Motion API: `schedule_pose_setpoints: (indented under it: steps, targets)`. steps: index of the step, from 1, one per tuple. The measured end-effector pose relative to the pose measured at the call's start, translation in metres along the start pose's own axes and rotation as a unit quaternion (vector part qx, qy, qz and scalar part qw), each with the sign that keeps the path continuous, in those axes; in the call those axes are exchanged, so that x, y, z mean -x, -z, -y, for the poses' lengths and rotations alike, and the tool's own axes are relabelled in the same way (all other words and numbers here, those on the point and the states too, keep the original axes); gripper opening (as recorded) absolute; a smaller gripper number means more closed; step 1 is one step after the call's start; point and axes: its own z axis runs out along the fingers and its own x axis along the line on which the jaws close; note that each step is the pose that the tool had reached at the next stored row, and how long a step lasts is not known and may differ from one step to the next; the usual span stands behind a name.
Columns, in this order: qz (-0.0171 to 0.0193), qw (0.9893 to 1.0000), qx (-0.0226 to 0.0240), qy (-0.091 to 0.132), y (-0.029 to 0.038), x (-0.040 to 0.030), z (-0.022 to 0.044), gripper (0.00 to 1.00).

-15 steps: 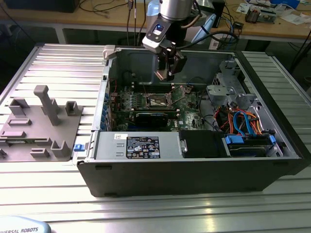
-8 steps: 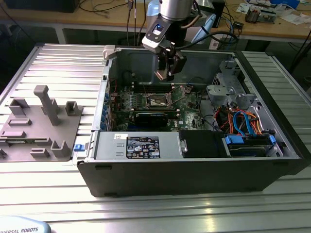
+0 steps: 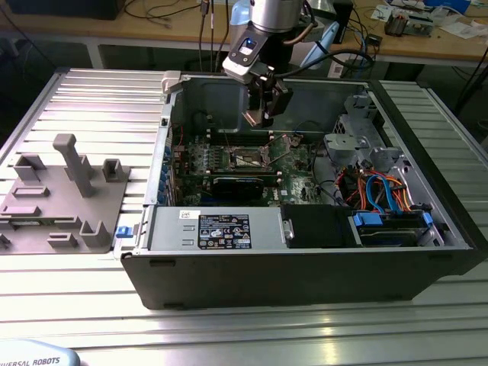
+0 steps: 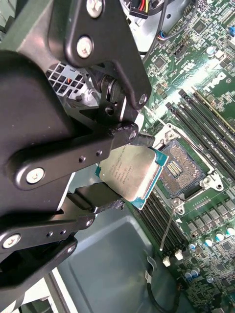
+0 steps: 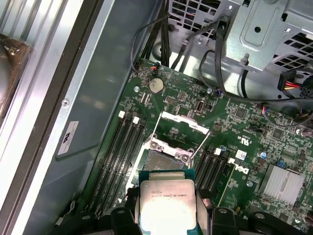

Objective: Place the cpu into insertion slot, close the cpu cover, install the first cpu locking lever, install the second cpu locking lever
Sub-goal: 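Place the cpu into insertion slot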

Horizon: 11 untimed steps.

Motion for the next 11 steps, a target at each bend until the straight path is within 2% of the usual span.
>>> schedule_pose_setpoints:
  steps: [8, 11]
  targets:
    - [0.0, 1.0, 0.0001, -0.004, 0.0, 0.0, 0.0, 0.55]
    - [0.0001, 0.9999, 0.0002, -0.012, 0.0, 0.0, 0.0001, 0.55]
